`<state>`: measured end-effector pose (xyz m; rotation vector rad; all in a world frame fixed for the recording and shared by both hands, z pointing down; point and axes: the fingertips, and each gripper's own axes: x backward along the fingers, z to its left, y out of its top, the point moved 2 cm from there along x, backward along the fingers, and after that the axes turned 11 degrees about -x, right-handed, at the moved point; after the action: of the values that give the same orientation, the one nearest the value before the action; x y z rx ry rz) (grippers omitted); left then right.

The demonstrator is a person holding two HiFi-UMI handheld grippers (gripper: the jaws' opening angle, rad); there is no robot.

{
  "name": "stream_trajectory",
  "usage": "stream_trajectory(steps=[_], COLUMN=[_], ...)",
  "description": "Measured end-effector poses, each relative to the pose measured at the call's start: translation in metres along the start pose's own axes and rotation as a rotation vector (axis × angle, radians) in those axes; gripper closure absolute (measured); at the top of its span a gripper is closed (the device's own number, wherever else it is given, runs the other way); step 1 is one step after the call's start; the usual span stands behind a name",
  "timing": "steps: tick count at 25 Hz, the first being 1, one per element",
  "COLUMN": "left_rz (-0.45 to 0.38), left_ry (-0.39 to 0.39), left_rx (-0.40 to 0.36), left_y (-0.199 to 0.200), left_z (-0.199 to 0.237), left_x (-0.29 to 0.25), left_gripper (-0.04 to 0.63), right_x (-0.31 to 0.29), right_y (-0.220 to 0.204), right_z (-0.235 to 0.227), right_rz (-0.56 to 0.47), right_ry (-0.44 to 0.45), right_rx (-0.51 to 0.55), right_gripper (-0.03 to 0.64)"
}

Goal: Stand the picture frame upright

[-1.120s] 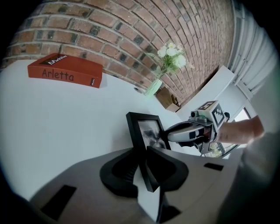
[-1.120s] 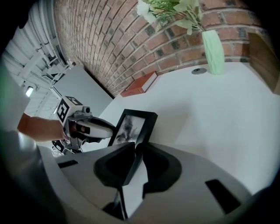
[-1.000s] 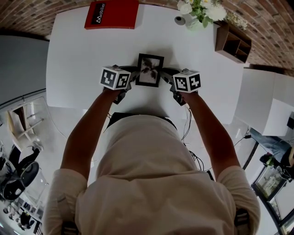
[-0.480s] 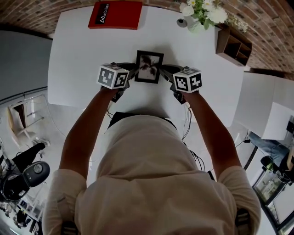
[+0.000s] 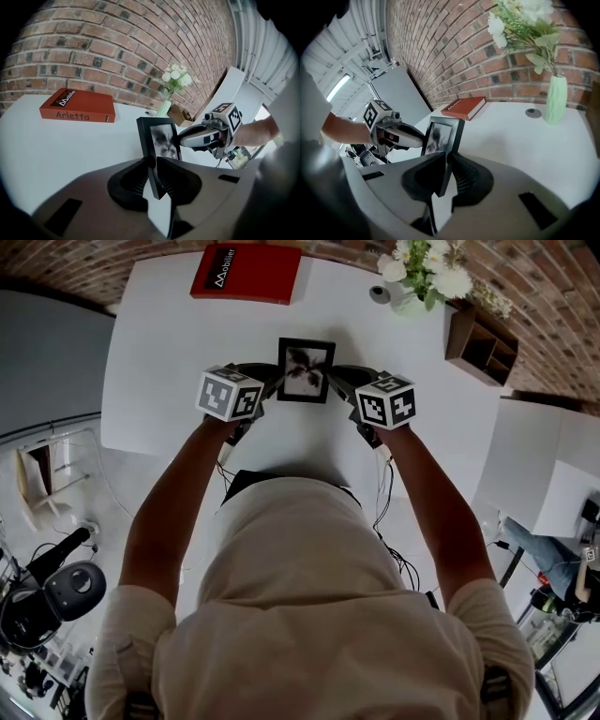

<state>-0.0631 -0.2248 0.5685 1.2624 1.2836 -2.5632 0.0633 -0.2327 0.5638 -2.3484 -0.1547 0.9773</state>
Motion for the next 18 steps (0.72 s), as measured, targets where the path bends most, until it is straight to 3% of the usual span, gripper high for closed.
stream_trajectory(steps=[18], left_rz=[-0.017], left_ry=[0.063], left_rx=[-0.098], left_y=[0.025], left_z=[0.029], left_x=[0.012], left_gripper=[0.541], right_x=[-0.013], right_y=[0.042], right_z=[0.009], right_rz=[-0.030], right_ry=[-0.020], right_rx=[0.195], right_gripper=[0.566])
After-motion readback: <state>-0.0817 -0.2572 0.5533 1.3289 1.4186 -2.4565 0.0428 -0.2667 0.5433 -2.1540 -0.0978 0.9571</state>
